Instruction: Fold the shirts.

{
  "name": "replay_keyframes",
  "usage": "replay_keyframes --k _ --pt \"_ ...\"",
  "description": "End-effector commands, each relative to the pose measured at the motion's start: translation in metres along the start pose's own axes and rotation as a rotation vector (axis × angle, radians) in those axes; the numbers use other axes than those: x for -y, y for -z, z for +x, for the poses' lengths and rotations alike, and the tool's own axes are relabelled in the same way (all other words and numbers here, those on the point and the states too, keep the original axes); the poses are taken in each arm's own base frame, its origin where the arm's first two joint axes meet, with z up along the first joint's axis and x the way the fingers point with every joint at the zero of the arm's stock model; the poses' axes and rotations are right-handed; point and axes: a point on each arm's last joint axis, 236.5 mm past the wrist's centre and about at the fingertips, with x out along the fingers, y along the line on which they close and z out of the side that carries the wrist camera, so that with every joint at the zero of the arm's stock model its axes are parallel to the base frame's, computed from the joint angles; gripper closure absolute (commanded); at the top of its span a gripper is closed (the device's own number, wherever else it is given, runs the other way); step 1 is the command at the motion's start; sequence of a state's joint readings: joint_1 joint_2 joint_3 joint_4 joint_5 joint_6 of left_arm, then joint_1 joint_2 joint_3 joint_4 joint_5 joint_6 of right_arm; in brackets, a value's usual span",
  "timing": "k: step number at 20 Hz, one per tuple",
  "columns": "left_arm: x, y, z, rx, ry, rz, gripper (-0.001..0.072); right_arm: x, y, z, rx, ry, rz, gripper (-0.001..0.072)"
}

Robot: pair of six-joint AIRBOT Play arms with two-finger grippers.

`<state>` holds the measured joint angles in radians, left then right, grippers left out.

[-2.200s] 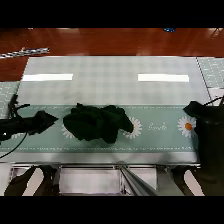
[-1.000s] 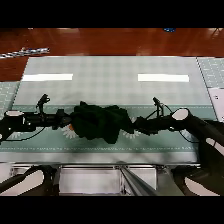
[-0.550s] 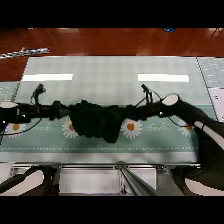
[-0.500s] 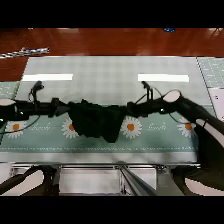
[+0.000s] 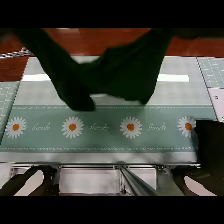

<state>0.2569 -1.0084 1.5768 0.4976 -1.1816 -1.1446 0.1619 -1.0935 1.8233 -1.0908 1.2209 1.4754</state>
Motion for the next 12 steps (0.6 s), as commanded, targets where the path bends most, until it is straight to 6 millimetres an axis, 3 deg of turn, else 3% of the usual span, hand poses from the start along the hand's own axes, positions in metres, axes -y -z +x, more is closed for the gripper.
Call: replay_keyframes --k 1,4,7,9,12 --pt "0.078 -0.085 -0.065 0.231 -0.075 0.246 0.0681 -0.013 -0.061 -0.137 0.264 0.221 -0.167 0.0692" --pt "0.114 -0.107 -0.113 0.333 -0.184 0.386 0.0681 -0.014 -0.061 -0.216 0.388 0.363 -0.202 0.0692" --pt "0.135 -0.107 -0.155 0.387 -0.309 0.488 0.0680 -0.018 -0.051 -0.274 0.473 0.446 -0.196 0.0691" --pt "0.143 -0.099 -0.180 0.412 -0.379 0.469 0.0680 -0.019 -0.032 -0.288 0.444 0.461 -0.165 0.0691" --pt "0.144 -0.079 -0.213 0.398 -0.477 0.496 0.0680 -0.012 -0.001 -0.283 0.327 0.473 -0.116 0.0691"
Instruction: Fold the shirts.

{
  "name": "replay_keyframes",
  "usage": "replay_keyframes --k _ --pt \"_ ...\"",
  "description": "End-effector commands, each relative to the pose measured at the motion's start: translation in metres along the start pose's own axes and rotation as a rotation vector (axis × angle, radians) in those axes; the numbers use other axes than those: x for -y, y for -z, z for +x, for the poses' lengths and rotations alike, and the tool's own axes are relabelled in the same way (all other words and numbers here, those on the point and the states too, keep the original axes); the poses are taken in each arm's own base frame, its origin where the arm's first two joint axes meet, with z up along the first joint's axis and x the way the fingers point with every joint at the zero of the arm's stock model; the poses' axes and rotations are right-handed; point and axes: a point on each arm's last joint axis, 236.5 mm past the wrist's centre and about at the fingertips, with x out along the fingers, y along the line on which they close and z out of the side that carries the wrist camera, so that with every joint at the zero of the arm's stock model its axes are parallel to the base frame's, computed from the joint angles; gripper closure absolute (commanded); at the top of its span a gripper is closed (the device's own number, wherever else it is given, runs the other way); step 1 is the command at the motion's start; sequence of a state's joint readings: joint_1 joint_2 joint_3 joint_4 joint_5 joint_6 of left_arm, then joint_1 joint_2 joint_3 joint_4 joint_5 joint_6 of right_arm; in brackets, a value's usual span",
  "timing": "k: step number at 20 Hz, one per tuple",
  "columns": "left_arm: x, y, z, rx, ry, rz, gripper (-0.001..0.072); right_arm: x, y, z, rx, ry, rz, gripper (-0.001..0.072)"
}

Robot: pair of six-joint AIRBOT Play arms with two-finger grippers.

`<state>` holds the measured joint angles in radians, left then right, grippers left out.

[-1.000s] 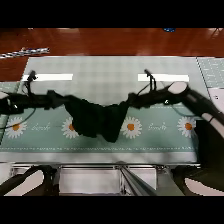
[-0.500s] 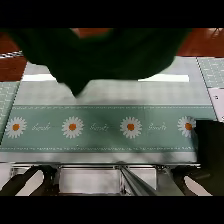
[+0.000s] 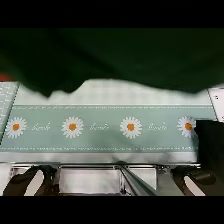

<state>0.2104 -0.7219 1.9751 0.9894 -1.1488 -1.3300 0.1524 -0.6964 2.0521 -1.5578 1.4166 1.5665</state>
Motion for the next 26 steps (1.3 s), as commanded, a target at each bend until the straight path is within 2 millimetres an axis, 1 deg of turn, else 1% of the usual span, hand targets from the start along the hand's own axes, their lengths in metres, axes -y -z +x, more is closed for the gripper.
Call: replay_keyframes --k 1,2,3,4,5,6,7,8,10,11,12,13,14,15,16,17,19,20,21,23,25,26 --pt "-0.019 0.010 -0.046 -0.043 -0.154 0.035 0.0680 0.011 0.038 -0.015 -0.140 0.051 0.037 0.0691" --pt "-0.022 0.025 -0.048 -0.093 -0.163 0.027 0.0680 0.011 0.054 -0.008 -0.200 0.051 0.054 0.0691" --pt "-0.026 0.045 -0.043 -0.158 -0.166 0.017 0.0680 0.009 0.073 0.002 -0.272 0.050 0.071 0.0691" --pt "-0.031 0.068 -0.034 -0.221 -0.165 -0.003 0.0680 0.006 0.094 0.015 -0.344 0.039 0.075 0.0691" --pt "-0.037 0.098 -0.019 -0.291 -0.163 -0.049 0.0680 0.004 0.113 0.030 -0.400 0.029 0.077 0.0691" --pt "-0.045 0.132 -0.002 -0.364 -0.165 -0.091 0.0680 0.003 0.132 0.050 -0.444 0.026 0.075 0.0692" --pt "-0.053 0.172 0.014 -0.441 -0.168 -0.126 0.0680 0.003 0.152 0.068 -0.480 0.028 0.074 0.0692" --pt "-0.061 0.219 0.031 -0.527 -0.171 -0.173 0.0680 0.004 0.175 0.090 -0.521 0.030 0.074 0.0693" --pt "-0.069 0.307 0.057 -0.674 -0.164 -0.266 0.0680 0.004 0.220 0.134 -0.600 0.034 0.076 0.0693" --pt "-0.071 0.346 0.067 -0.733 -0.163 -0.312 0.0680 0.004 0.241 0.154 -0.641 0.034 0.076 0.0693" --pt "-0.072 0.377 0.078 -0.776 -0.159 -0.362 0.0680 0.005 0.263 0.177 -0.687 0.037 0.075 0.0693" --pt "-0.073 0.404 0.089 -0.809 -0.158 -0.409 0.0679 0.005 0.281 0.198 -0.727 0.038 0.075 0.0693" --pt "-0.076 0.428 0.104 -0.832 -0.159 -0.458 0.0679 0.005 0.301 0.223 -0.760 0.037 0.078 0.0693" --pt "-0.080 0.448 0.119 -0.843 -0.164 -0.496 0.0679 0.005 0.319 0.246 -0.781 0.038 0.083 0.0693" --pt "-0.087 0.468 0.134 -0.846 -0.180 -0.534 0.0679 0.008 0.341 0.270 -0.807 0.048 0.095 0.0693" --pt "-0.093 0.490 0.149 -0.852 -0.197 -0.574 0.0679 0.013 0.367 0.291 -0.838 0.067 0.144 0.0693" --pt "-0.099 0.533 0.168 -0.906 -0.212 -0.637 0.0679 0.027 0.413 0.322 -0.907 0.102 0.297 0.0691" --pt "-0.099 0.553 0.174 -0.940 -0.213 -0.663 0.0679 0.032 0.431 0.337 -0.928 0.095 0.390 0.0691" --pt "-0.099 0.571 0.180 -0.975 -0.211 -0.688 0.0679 0.035 0.442 0.350 -0.934 0.077 0.456 0.0691" --pt "-0.102 0.595 0.194 -1.006 -0.210 -0.724 0.0679 0.041 0.455 0.376 -0.918 0.046 0.558 0.0691" --pt "-0.103 0.607 0.210 -1.004 -0.205 -0.767 0.0678 0.045 0.463 0.394 -0.908 0.037 0.625 0.0690" --pt "-0.102 0.608 0.217 -0.995 -0.200 -0.794 0.0675 0.047 0.468 0.400 -0.908 0.036 0.643 0.0630"
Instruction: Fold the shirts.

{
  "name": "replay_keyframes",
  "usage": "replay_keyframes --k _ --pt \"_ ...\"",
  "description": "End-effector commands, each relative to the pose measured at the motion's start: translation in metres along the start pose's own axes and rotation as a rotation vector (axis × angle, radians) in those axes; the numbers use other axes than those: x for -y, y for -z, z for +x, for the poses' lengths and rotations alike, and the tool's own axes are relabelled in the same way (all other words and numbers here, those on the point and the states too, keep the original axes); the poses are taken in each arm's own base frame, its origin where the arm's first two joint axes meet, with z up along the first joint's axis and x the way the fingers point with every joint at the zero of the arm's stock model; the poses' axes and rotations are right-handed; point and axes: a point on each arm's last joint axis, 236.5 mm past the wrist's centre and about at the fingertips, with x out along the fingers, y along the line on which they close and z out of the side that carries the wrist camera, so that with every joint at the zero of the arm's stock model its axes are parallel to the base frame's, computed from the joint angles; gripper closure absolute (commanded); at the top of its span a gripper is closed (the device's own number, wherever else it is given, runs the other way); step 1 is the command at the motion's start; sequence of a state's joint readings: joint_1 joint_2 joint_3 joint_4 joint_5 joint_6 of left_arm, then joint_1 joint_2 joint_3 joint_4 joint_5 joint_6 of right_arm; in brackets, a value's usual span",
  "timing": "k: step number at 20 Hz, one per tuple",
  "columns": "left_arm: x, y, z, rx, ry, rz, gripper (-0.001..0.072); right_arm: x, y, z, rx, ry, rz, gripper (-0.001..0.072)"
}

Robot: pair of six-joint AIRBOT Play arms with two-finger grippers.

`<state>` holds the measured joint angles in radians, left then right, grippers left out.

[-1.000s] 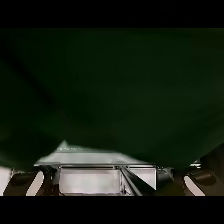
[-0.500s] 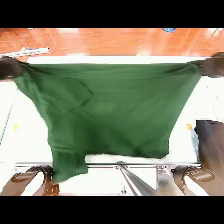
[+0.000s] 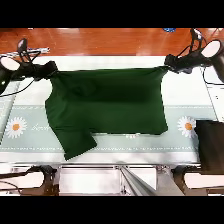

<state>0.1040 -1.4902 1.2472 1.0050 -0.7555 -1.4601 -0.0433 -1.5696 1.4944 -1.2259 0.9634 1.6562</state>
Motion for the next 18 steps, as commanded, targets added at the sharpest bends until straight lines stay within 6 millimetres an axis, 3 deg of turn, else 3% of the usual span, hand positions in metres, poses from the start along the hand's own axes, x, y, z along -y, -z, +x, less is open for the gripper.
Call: replay_keyframes --k 1,2,4,7,9,10,12,15,18 --pt "0.002 -0.010 0.034 -0.016 0.049 -0.080 0.0559 0.004 -0.018 0.036 0.001 -0.086 0.114 0.0401" --pt "0.006 -0.013 0.031 -0.018 0.055 -0.071 0.0220 0.004 -0.020 0.036 0.001 -0.090 0.114 0.0294" --pt "0.003 -0.017 0.017 -0.059 0.047 -0.014 0.0197 0.012 -0.025 0.025 -0.006 -0.085 0.084 0.0291" --pt "-0.045 -0.010 -0.034 -0.222 -0.094 0.012 0.0198 0.049 -0.025 -0.021 -0.074 -0.062 0.114 0.0293" --pt "-0.080 0.026 -0.070 -0.395 -0.146 0.001 0.0201 0.087 -0.013 -0.054 -0.109 0.027 0.053 0.0301" --pt "-0.090 0.054 -0.085 -0.504 -0.143 -0.020 0.0201 0.106 -0.006 -0.067 -0.102 0.093 0.035 0.0301" --pt "-0.105 0.105 -0.101 -0.614 -0.138 -0.104 0.0201 0.124 0.018 -0.082 -0.077 0.134 0.074 0.0301" --pt "-0.119 0.174 -0.113 -0.624 -0.134 -0.122 0.0201 0.121 0.090 -0.076 -0.086 0.063 0.191 0.0301" --pt "-0.120 0.243 -0.126 -0.684 -0.071 -0.168 0.0202 0.096 0.162 -0.074 -0.151 -0.044 0.191 0.0300"
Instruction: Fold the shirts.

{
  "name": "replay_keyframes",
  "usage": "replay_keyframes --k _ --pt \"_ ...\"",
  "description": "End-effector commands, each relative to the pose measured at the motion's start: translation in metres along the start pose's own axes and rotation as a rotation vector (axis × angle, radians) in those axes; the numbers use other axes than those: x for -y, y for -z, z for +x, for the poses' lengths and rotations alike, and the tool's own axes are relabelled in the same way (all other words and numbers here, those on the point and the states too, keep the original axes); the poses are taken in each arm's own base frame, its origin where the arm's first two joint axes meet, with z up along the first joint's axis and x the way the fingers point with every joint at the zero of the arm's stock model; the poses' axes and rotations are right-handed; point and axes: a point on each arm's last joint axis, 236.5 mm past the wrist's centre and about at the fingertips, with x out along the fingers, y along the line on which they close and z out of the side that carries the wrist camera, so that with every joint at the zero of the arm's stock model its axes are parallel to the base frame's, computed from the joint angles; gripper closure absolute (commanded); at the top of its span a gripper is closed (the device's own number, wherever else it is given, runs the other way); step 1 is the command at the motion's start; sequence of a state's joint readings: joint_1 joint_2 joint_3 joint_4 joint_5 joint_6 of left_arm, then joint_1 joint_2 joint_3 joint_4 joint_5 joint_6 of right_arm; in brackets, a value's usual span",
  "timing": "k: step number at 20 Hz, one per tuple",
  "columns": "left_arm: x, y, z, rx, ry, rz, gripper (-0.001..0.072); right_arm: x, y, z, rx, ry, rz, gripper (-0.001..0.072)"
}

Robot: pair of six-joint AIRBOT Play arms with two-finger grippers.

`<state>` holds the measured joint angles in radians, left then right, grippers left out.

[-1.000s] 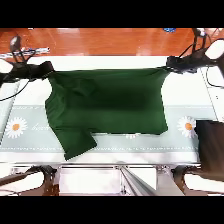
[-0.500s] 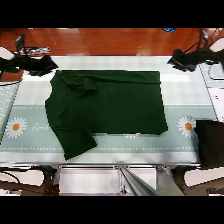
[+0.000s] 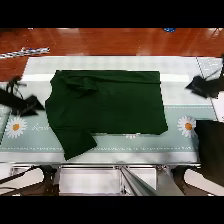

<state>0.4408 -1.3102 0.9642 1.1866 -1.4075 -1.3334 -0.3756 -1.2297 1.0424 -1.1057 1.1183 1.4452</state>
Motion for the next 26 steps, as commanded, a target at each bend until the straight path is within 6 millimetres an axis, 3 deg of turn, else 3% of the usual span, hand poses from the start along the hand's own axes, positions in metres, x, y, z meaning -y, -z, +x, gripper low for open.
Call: replay_keyframes --k 1,3,7,13,19,20,21,22,23,24,26 --pt "-0.009 0.069 0.031 -0.069 0.094 -0.036 0.0202 -0.008 0.077 0.009 -0.042 -0.097 0.025 0.0300" --pt "-0.009 0.070 0.030 -0.028 0.178 -0.111 0.0202 -0.013 0.098 0.008 -0.045 -0.124 0.037 0.0300" --pt "-0.020 0.051 0.023 0.076 0.255 -0.317 0.0202 -0.019 0.122 0.008 -0.080 -0.158 0.030 0.0300" --pt "0.003 0.040 0.054 0.023 0.257 -0.257 0.0202 -0.019 0.121 0.008 -0.077 -0.157 0.036 0.0300" --pt "0.001 0.029 0.074 0.025 0.225 -0.269 0.0208 -0.019 0.121 0.008 -0.075 -0.157 0.040 0.0301" --pt "0.004 0.028 0.075 0.026 0.227 -0.265 0.0308 -0.018 0.119 0.008 -0.068 -0.155 0.046 0.0300" --pt "0.005 0.027 0.075 0.030 0.225 -0.260 0.0478 -0.018 0.117 0.009 -0.059 -0.153 0.051 0.0300" --pt "0.007 0.026 0.076 0.033 0.226 -0.249 0.0580 -0.017 0.112 0.009 -0.041 -0.148 0.054 0.0300" --pt "0.009 0.026 0.077 0.030 0.223 -0.241 0.0604 -0.013 0.103 0.009 -0.002 -0.135 0.060 0.0300" --pt "0.011 0.027 0.078 0.027 0.221 -0.230 0.0678 -0.002 0.090 0.007 0.051 -0.113 0.092 0.0300" --pt "0.014 0.030 0.076 0.012 0.229 -0.220 0.0679 0.031 0.084 0.001 0.078 -0.047 0.194 0.0300"
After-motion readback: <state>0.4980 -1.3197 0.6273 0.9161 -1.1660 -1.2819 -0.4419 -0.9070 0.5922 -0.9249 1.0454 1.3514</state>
